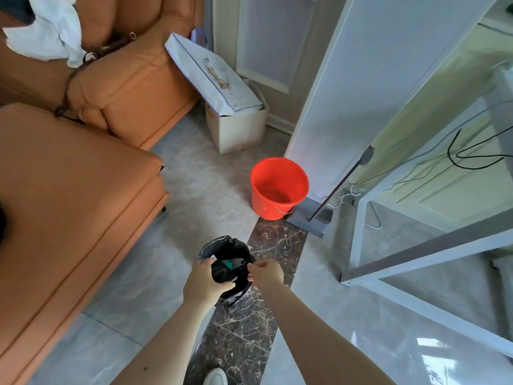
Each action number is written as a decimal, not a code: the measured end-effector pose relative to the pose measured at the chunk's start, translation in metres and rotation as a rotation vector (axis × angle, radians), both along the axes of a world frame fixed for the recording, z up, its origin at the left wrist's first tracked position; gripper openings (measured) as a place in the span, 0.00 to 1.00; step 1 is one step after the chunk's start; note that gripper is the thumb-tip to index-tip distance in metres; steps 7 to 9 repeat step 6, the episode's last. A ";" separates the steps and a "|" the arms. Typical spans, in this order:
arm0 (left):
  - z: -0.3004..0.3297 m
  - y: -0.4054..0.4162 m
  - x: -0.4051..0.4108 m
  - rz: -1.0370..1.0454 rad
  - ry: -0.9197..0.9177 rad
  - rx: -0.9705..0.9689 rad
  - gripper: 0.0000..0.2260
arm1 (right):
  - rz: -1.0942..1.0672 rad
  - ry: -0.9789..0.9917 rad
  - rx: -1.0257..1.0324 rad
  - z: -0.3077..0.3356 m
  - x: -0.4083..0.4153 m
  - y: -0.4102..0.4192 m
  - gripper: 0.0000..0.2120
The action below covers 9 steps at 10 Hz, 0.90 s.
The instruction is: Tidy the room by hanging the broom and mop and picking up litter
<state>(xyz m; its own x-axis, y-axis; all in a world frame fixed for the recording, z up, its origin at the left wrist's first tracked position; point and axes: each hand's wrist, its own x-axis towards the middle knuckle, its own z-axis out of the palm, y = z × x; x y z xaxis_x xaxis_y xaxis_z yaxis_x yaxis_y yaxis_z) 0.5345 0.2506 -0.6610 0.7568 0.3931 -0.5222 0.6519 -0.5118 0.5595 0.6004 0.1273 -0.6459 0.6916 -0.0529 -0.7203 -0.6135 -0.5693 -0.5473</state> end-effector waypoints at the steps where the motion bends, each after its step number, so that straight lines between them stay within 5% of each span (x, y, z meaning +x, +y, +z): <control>1: -0.015 0.003 0.018 0.035 0.014 0.000 0.34 | 0.046 0.024 -0.049 -0.017 0.015 0.008 0.10; 3: -0.030 0.010 0.030 0.056 0.032 -0.043 0.27 | -0.009 0.142 0.018 -0.024 0.023 0.005 0.08; 9: -0.006 0.007 0.050 -0.013 -0.007 -0.049 0.27 | 0.016 0.115 0.089 0.002 0.034 0.006 0.12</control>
